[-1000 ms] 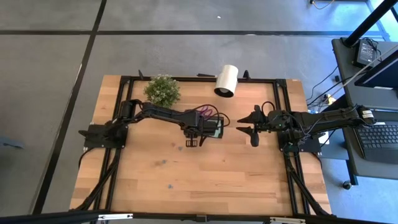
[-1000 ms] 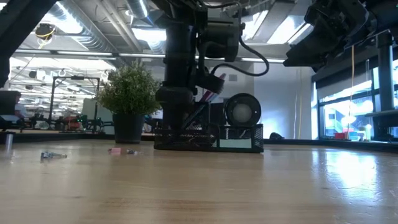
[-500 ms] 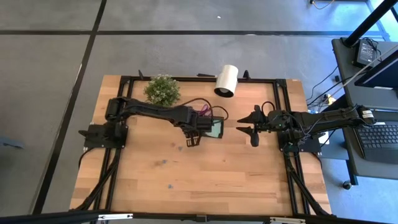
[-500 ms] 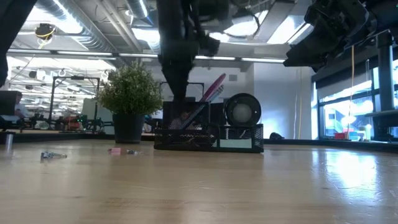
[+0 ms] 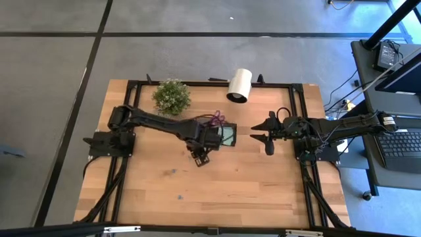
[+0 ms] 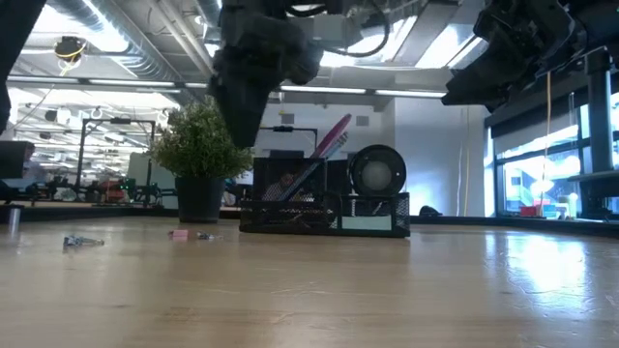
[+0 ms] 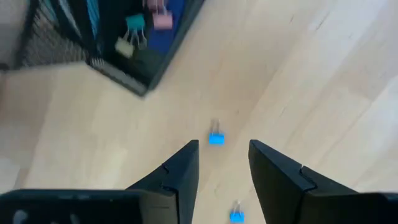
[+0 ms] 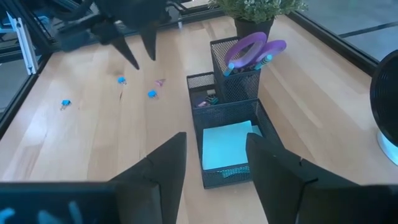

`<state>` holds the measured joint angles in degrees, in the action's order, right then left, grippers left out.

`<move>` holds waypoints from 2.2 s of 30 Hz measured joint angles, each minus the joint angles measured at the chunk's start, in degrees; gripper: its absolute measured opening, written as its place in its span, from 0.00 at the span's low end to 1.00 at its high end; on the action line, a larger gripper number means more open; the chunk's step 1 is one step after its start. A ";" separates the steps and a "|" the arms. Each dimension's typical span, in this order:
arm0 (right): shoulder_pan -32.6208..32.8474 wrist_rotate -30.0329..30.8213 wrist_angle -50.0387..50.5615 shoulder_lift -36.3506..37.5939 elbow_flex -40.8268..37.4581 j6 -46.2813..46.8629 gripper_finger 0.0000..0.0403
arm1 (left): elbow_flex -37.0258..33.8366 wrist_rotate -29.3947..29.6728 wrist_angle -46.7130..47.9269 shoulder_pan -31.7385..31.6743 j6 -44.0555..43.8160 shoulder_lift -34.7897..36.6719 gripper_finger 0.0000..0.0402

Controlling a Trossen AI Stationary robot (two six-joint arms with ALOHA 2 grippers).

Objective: Pick and place office supplies into organizer
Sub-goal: Put the blue binder clip into the black desk organizer

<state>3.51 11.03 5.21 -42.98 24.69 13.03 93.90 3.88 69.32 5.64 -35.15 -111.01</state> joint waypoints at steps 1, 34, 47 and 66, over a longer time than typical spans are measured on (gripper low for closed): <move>-0.01 0.00 0.07 0.00 0.00 0.03 0.42 | 0.01 0.02 0.55 0.40 -0.77 -0.36 0.34; 0.00 0.00 -0.24 -0.02 0.00 3.42 0.42 | 0.01 1.10 3.35 2.42 -1.11 -13.39 0.33; -0.01 0.00 -0.22 -0.01 0.00 3.31 0.42 | 0.01 -0.41 2.78 2.42 1.36 -13.66 0.33; -0.02 0.00 -0.20 0.00 0.00 3.17 0.42 | -5.98 -2.36 0.19 1.87 1.10 -13.30 0.33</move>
<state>3.49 11.03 5.02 -42.98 24.69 16.19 87.92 1.52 69.51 7.51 -34.05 -124.31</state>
